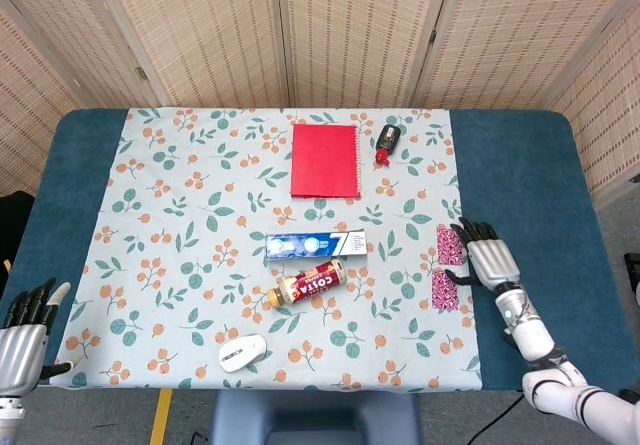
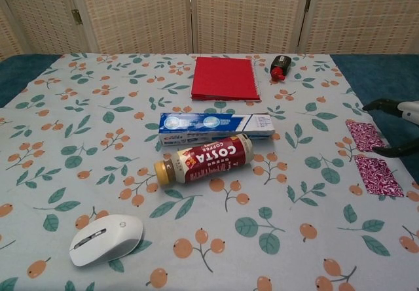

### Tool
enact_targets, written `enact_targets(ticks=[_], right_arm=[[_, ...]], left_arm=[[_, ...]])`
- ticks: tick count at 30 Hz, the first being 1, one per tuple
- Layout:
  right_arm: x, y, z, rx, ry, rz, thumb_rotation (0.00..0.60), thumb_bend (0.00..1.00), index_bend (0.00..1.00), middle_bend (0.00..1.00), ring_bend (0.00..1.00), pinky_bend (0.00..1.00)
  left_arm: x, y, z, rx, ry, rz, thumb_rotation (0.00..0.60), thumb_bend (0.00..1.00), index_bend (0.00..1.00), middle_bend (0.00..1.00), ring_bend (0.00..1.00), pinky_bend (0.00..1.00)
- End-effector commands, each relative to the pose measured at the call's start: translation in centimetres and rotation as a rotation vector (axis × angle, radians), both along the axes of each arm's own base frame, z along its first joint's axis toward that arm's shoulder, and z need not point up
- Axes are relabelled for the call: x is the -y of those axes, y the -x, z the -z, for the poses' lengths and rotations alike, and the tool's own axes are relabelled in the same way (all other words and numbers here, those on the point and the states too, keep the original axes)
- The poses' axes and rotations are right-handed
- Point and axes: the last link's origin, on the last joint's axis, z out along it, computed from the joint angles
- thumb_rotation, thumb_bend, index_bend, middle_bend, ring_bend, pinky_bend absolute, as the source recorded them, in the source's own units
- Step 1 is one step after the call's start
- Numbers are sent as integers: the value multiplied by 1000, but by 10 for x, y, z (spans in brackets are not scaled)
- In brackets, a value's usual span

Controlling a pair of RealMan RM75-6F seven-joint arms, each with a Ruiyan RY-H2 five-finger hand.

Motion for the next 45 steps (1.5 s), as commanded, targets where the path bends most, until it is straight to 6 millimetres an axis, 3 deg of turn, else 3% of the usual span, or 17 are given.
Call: enact_targets(ticks=[1,6,28,45], right_arm=[[-18,2,-11,46,-17,43,325,347,127,19,0,0],[-26,-1,-9,66,-67,91,268,347,167,18,0,0],[-7,-14,14,20,-104,77,262,348,186,18,0,0],[-12,10,-1,-18,-65,128,262,347,186,19,0,0]], left_arm=[[0,-1,1,2,1,4,600,183,46,0,34,0],[1,-3,2,8,3,15,600,183,48,0,34,0],[4,1,0,8,-2,0,600,183,51,0,35,0],[3,-1,0,9,-2,8,600,183,52,0,35,0]])
